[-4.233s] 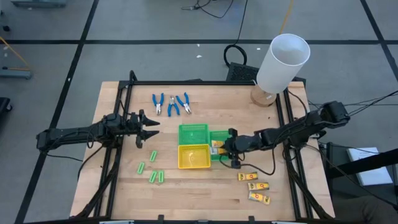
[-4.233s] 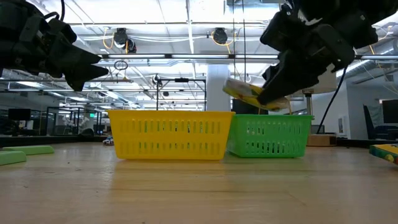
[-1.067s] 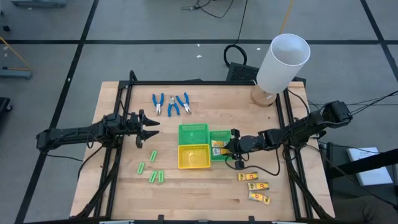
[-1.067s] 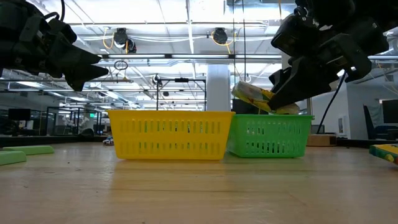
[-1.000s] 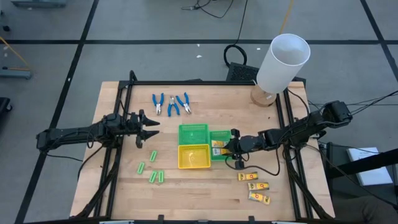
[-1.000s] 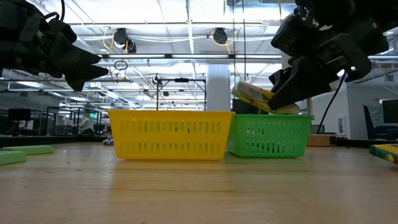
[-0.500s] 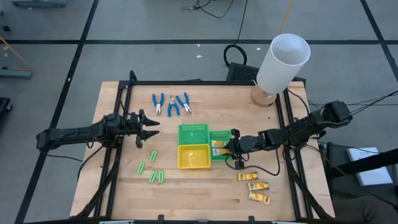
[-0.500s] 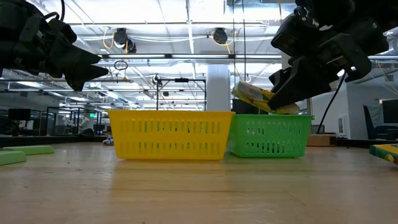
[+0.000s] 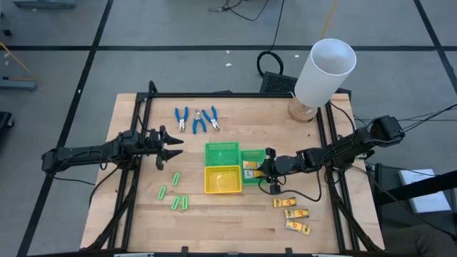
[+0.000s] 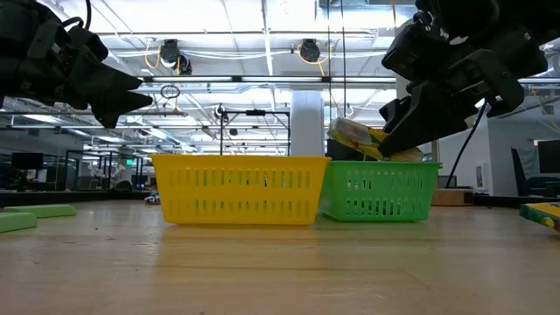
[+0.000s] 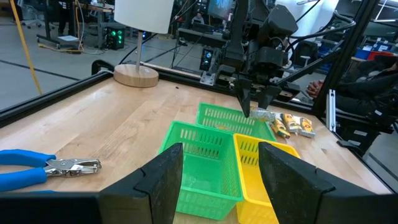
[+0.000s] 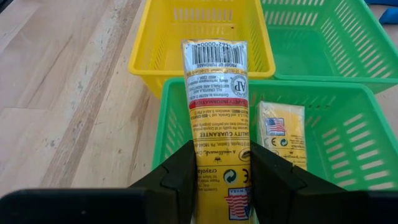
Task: Pick & Place School Supplies
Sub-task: Put the yellow crayon box into the right green bin
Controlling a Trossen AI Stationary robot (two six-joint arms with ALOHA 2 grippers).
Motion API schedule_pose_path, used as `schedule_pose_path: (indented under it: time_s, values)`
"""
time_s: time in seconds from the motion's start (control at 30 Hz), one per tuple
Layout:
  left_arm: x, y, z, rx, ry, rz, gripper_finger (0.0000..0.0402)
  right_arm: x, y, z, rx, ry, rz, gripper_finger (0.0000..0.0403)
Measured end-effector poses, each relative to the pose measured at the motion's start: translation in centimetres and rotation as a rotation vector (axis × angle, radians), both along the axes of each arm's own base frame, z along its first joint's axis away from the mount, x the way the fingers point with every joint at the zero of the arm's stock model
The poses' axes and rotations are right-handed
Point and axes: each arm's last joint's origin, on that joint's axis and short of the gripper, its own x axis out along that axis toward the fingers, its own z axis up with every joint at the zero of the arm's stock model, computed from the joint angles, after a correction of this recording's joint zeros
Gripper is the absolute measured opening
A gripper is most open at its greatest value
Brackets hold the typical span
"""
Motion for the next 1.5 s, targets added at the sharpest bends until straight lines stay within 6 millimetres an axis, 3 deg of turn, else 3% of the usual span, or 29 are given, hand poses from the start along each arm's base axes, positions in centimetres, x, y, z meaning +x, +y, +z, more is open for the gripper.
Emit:
schedule_pose_path:
  time_s: [0.7,1.17,1.5]
  values:
    - [0.0,0.0,0.0,0.0,0.0,0.0,0.0214,0.01,0.0,0.01,0.0,-0.001,0.0,0.0118]
    - [0.0,0.0,0.0,0.0,0.0,0.0,0.0214,0.01,0.0,0.02,0.001,-0.002,0.0,0.0173]
    - [0.0,0.0,0.0,0.0,0.0,0.0,0.0214,0.01,0.0,0.02,0.001,-0.002,0.0,0.0174]
